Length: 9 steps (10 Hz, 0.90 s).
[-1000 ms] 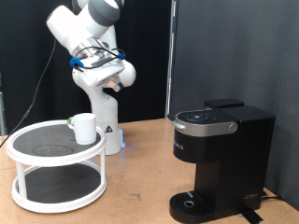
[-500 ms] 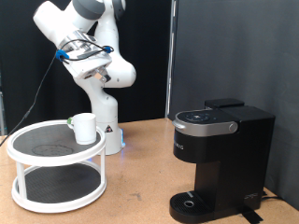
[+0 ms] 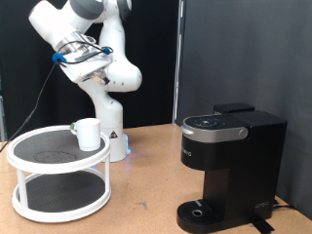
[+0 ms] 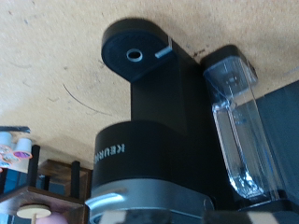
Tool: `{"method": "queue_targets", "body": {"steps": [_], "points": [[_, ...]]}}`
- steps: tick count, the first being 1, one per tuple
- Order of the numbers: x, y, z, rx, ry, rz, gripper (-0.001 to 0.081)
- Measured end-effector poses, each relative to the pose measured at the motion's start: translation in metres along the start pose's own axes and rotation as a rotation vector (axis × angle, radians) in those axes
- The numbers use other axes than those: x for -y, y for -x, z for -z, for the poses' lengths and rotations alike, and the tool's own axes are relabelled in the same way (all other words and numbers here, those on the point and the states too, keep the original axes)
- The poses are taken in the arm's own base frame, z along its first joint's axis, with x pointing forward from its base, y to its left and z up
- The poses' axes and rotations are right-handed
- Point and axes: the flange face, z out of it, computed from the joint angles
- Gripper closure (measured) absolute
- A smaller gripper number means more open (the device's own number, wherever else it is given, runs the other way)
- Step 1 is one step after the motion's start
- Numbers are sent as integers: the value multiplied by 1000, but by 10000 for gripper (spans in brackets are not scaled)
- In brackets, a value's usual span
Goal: Make a cup of coffee with the keurig machine
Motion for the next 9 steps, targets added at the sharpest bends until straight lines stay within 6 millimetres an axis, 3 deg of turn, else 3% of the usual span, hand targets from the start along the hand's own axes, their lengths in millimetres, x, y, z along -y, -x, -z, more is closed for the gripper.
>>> {"method": "queue_targets", "body": {"steps": [9], "points": [[25,-35,50,-16,0,18,806]]}}
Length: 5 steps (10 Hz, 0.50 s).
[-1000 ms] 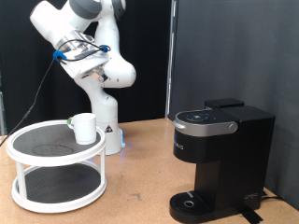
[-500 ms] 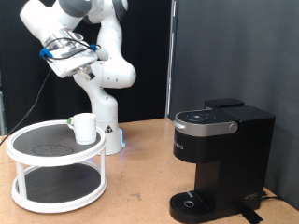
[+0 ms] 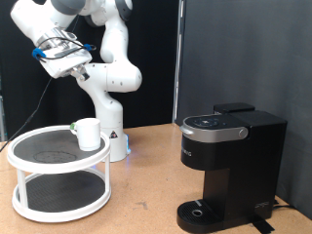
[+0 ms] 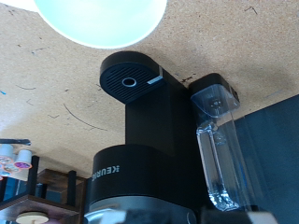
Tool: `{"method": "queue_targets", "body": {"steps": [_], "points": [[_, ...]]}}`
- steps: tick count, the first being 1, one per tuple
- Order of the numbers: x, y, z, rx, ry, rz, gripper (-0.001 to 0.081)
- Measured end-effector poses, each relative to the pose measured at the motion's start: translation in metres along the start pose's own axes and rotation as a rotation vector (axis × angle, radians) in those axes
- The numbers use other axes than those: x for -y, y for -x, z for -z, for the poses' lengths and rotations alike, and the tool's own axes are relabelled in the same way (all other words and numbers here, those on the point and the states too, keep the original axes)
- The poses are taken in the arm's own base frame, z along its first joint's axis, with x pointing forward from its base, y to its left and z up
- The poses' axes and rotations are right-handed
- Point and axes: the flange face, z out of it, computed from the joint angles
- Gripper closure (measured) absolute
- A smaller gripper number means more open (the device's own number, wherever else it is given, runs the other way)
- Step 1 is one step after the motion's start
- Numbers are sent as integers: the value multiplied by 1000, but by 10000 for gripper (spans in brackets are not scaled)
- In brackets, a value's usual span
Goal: Make a cup of coffee with the keurig machine
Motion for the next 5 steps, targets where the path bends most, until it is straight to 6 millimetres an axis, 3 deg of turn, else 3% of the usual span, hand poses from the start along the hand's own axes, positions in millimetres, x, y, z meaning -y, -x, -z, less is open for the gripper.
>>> {"method": "queue_targets", "body": {"steps": [5], "points": [[11,-12,3,-3,-50,8,806]]}}
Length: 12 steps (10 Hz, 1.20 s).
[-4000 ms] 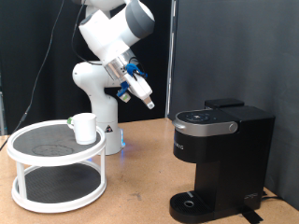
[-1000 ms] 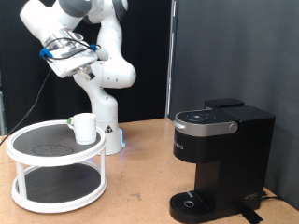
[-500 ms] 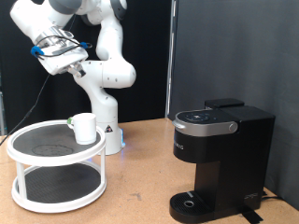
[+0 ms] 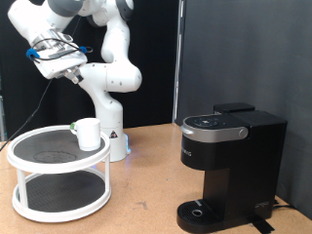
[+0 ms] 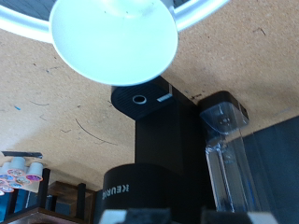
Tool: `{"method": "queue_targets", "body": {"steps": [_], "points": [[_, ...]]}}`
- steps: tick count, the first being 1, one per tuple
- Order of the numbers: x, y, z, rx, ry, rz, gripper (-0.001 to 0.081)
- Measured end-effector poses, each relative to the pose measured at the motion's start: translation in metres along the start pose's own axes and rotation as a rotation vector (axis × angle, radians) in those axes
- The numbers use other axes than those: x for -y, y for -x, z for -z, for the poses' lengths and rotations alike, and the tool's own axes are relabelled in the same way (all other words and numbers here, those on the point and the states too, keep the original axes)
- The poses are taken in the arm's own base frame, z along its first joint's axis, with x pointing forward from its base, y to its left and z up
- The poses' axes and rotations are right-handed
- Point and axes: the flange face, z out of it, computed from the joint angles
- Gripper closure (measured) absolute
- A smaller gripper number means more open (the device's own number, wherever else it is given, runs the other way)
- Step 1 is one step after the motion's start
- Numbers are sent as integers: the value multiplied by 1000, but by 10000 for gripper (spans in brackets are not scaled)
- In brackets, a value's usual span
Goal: Make a cup of coffee with the keurig machine
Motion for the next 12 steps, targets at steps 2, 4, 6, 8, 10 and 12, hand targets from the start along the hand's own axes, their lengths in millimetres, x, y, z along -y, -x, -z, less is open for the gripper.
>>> {"method": "queue_targets", "body": {"steps": [2,4,6,8,10,12], "points": [[7,-7,-7,19,-16,1,806],[14,-15,-17,29,-16,-7,802],[22,-22,-25,41,-16,-9,629],[30,-28,-32,44,-29,-8,276],[40,-32,-38,43,-72,-14,127],[53,-37,-47,43,-102,-20,81]]}}
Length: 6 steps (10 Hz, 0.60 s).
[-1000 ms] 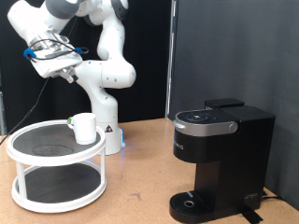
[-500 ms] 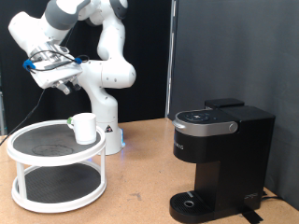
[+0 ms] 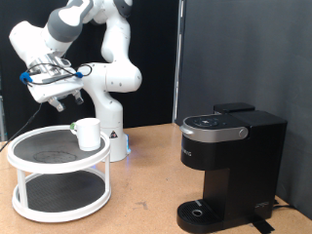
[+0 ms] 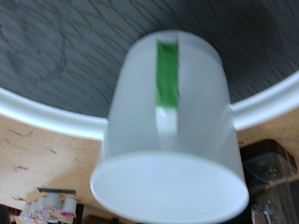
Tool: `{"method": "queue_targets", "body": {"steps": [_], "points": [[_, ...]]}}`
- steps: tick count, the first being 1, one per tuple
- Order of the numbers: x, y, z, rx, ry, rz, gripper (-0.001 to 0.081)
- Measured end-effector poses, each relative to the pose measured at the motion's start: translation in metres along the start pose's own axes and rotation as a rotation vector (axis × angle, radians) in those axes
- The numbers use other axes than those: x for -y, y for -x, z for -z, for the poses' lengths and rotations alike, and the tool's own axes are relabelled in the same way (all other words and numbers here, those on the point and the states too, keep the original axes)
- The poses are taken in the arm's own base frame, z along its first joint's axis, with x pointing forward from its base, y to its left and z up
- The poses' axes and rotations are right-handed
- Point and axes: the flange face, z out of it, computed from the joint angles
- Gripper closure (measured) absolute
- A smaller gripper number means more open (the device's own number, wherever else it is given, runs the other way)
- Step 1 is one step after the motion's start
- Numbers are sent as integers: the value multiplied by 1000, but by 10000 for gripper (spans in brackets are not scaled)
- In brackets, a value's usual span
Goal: Make a cup of coffee with the keurig machine
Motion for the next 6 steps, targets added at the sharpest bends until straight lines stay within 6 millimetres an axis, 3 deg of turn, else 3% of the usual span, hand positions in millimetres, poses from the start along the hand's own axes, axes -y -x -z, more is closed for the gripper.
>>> {"method": "queue_targets", "body": {"steps": [6], "points": [[24,-5,-29,36,-2,-6,72]]}}
